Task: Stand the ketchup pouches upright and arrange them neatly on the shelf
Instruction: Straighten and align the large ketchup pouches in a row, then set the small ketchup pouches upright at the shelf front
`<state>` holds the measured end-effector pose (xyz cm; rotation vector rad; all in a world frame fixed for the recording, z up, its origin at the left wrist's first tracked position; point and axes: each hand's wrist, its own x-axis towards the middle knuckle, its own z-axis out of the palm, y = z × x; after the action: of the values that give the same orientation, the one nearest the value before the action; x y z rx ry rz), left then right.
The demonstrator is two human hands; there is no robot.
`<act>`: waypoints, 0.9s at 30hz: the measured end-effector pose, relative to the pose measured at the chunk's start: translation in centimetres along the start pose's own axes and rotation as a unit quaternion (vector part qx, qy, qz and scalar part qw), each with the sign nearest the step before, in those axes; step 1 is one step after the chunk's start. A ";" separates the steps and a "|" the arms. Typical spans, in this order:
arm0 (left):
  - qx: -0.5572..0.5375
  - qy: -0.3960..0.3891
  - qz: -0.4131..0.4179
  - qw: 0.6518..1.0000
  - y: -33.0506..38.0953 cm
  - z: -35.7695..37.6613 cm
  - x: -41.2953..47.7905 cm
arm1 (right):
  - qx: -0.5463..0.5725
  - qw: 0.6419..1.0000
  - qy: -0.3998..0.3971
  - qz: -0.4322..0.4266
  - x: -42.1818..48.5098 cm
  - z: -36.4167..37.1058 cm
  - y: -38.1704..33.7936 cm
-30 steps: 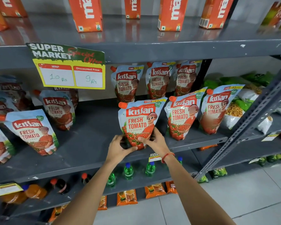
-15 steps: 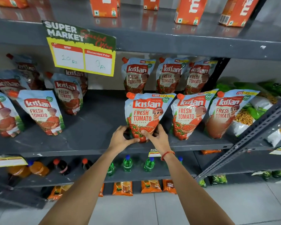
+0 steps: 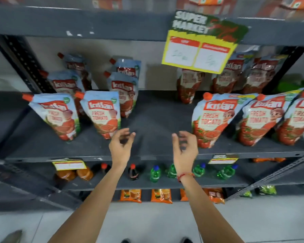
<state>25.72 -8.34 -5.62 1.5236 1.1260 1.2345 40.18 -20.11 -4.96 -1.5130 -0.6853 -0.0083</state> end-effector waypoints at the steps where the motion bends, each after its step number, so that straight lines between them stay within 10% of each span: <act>1: 0.009 0.026 0.007 1.000 -0.7 -2.0 0.6 | 0.011 0.999 -0.036 0.005 -0.7 2.2 -0.7; 5: 0.045 0.066 0.012 0.997 -2.9 -7.9 3.5 | -0.013 0.979 -0.198 0.051 -1.7 10.1 -2.0; 11: 0.011 -0.175 -0.090 0.980 -4.2 -10.9 8.4 | -0.002 0.916 -0.381 0.125 -2.0 16.4 -2.3; 27: 0.089 -0.284 -0.019 0.955 -3.6 -8.7 7.9 | 0.028 0.919 -0.362 0.151 -1.3 13.6 -1.1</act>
<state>17.48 0.80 -6.08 1.8250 0.8864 0.6078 33.18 -8.35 -5.71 -1.5447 -1.0089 0.8376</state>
